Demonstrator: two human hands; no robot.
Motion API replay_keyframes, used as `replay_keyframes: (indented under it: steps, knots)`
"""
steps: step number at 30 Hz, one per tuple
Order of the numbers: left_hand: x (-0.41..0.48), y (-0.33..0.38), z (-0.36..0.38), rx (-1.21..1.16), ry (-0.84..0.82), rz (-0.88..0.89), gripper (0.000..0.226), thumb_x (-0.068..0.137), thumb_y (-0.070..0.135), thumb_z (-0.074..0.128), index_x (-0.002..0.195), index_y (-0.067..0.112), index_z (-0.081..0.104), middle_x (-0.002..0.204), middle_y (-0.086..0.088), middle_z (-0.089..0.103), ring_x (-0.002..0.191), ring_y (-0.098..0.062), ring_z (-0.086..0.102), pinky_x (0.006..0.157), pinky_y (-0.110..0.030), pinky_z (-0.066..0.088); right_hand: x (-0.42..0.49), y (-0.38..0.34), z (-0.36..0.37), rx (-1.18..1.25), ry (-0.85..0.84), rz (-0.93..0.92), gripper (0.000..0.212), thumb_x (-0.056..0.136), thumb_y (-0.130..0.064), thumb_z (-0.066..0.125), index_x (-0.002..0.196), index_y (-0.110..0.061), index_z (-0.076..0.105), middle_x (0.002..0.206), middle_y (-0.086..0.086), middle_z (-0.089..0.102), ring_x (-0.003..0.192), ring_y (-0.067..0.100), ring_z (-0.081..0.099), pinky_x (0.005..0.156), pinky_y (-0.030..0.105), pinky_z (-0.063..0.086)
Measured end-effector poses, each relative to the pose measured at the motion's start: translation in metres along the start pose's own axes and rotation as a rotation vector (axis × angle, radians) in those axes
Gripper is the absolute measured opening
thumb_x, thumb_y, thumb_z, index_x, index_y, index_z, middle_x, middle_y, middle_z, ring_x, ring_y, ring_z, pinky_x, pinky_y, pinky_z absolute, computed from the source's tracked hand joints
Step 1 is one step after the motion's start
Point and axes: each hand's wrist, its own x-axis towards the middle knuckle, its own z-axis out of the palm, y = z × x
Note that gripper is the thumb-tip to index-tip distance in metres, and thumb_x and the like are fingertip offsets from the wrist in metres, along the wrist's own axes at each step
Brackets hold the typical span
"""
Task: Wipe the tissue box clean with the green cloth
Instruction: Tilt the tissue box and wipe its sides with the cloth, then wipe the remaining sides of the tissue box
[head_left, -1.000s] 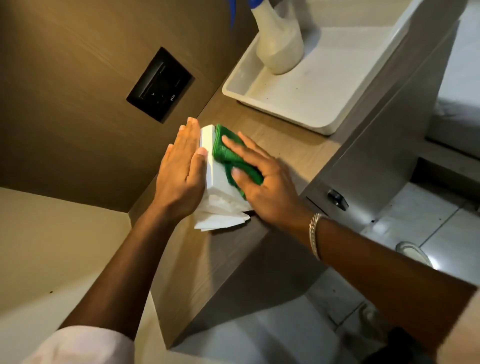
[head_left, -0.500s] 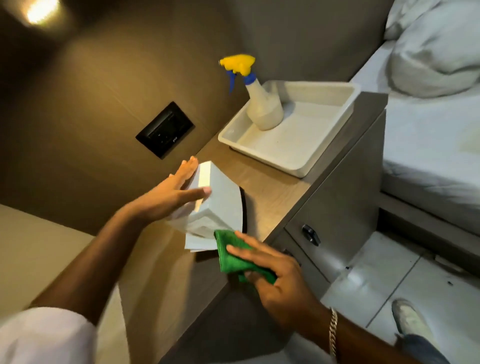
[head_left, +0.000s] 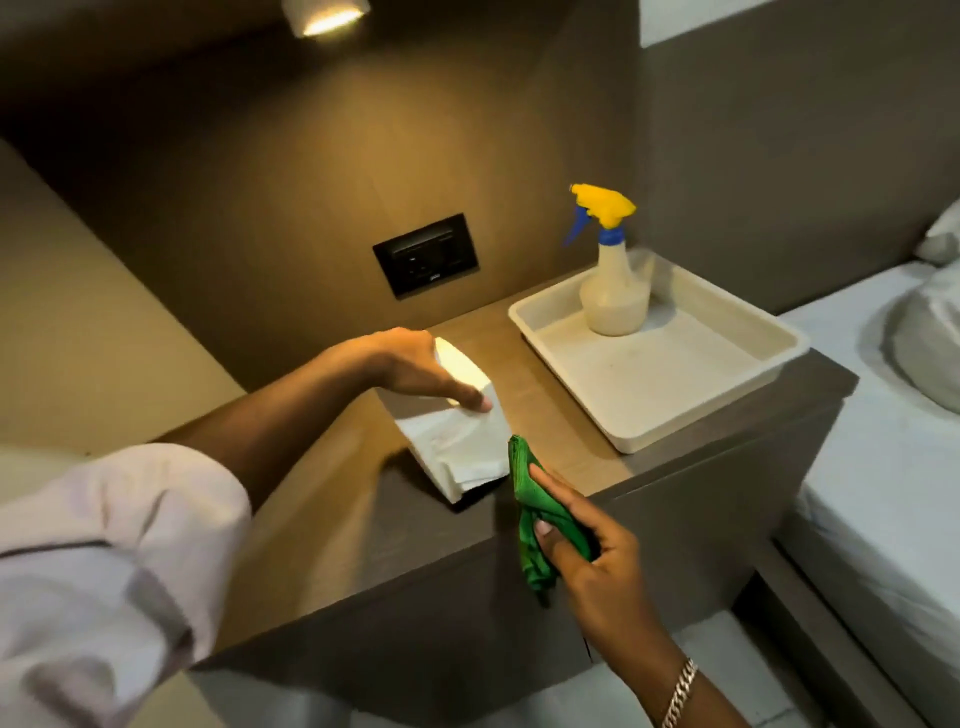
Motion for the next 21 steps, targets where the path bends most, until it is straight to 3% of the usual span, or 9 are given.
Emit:
replay_keyframes:
  steps: [2,5,8,13,15,17,18,19,21]
  knots:
    - [0.002,0.01,0.003,0.004,0.018,-0.133,0.123,0.041,0.099,0.04,0.129,0.014,0.053,0.129,-0.012,0.059,0.11,-0.033,0.057,0.084,-0.04,0.046,0.008,-0.003,-0.005,0.003,-0.036,-0.014,0.056,0.085,0.008,0.06,0.116,-0.038,0.066,0.134,-0.008,0.061,0.126,0.008,0.053,0.105,0.032,0.045]
    - [0.006,0.016,0.005,-0.042,0.026,-0.353,0.119,0.051,0.098,0.033,0.134,0.014,0.052,0.139,-0.015,0.055,0.121,-0.038,0.054,0.092,-0.045,0.044,0.018,-0.006,-0.013,0.022,-0.081,-0.018,0.053,0.086,0.008,0.06,0.119,-0.032,0.063,0.137,-0.003,0.058,0.128,0.009,0.051,0.104,0.029,0.046]
    - [0.014,0.017,-0.003,-0.255,-0.169,-0.509,0.108,0.06,0.091,0.04,0.134,0.013,0.051,0.132,-0.016,0.058,0.116,-0.038,0.058,0.102,-0.049,0.042,0.027,-0.005,-0.016,0.053,-0.118,0.017,0.052,0.087,0.006,0.059,0.117,-0.037,0.062,0.136,-0.007,0.058,0.126,0.005,0.052,0.103,0.028,0.047]
    - [0.028,0.025,-0.012,-0.294,-0.279,-0.569,0.1,0.072,0.083,0.042,0.135,0.006,0.047,0.133,-0.016,0.057,0.12,-0.036,0.055,0.109,-0.048,0.035,0.044,0.001,-0.005,0.036,-0.119,0.026,0.05,0.087,0.003,0.06,0.122,-0.033,0.06,0.14,-0.004,0.054,0.127,0.004,0.05,0.092,0.006,0.044]
    - [0.024,0.028,-0.015,-0.282,-0.299,-0.577,0.099,0.071,0.084,0.042,0.126,0.002,0.047,0.118,-0.016,0.06,0.107,-0.036,0.057,0.101,-0.047,0.04,0.051,0.005,0.003,0.019,-0.097,0.028,0.05,0.087,0.003,0.06,0.125,-0.029,0.059,0.142,-0.004,0.052,0.129,0.009,0.048,0.089,0.002,0.042]
    - [0.018,0.028,-0.019,-0.327,-0.287,-0.607,0.087,0.068,0.084,0.047,0.115,0.011,0.048,0.096,-0.008,0.057,0.087,-0.032,0.057,0.089,-0.044,0.047,0.055,0.006,0.01,0.005,-0.083,0.035,0.052,0.087,0.003,0.06,0.126,-0.032,0.058,0.142,-0.009,0.05,0.129,0.01,0.047,0.084,-0.001,0.042]
    - [0.016,0.027,-0.02,-0.337,-0.294,-0.598,0.086,0.069,0.084,0.046,0.121,0.016,0.049,0.1,-0.007,0.058,0.09,-0.032,0.058,0.087,-0.045,0.049,0.056,0.006,0.013,0.005,-0.07,0.04,0.053,0.087,0.002,0.06,0.125,-0.035,0.058,0.14,-0.011,0.049,0.129,0.01,0.047,0.082,-0.001,0.043]
    - [0.014,0.022,-0.019,-0.288,-0.308,-0.548,0.088,0.074,0.082,0.04,0.132,0.017,0.044,0.119,-0.008,0.057,0.107,-0.036,0.056,0.092,-0.049,0.048,0.055,0.006,0.017,0.003,-0.06,0.044,0.054,0.087,0.002,0.061,0.123,-0.039,0.057,0.139,-0.012,0.05,0.128,0.011,0.047,0.079,-0.002,0.043]
    - [0.017,0.01,-0.011,-0.058,-0.251,-0.355,0.091,0.084,0.075,0.024,0.152,0.015,0.012,0.162,-0.009,0.016,0.148,-0.036,0.015,0.115,-0.056,0.02,0.055,0.006,0.021,-0.007,-0.031,0.043,0.058,0.087,0.001,0.061,0.117,-0.048,0.056,0.141,-0.006,0.05,0.128,0.013,0.048,0.074,-0.004,0.043]
